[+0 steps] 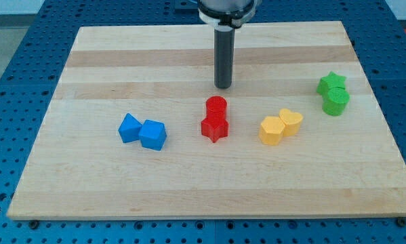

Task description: Slightly touch the red circle

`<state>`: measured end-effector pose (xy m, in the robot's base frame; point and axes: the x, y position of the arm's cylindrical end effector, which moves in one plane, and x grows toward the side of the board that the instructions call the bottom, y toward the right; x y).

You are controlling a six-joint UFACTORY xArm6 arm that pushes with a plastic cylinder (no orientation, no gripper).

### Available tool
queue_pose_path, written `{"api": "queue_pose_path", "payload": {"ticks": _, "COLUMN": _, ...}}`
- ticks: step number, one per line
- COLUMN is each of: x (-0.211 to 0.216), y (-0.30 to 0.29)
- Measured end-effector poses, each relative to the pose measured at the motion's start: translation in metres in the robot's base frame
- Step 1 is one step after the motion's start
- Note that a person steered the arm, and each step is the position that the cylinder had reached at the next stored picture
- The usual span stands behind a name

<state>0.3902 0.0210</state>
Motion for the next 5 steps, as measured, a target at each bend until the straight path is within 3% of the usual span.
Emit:
{"api": "queue_pose_path", "payload": {"ticks": 2, "x": -0.009, "y": 0.019}}
{"api": "queue_pose_path", "payload": {"ticks": 5, "x": 0.024, "y": 0.02}}
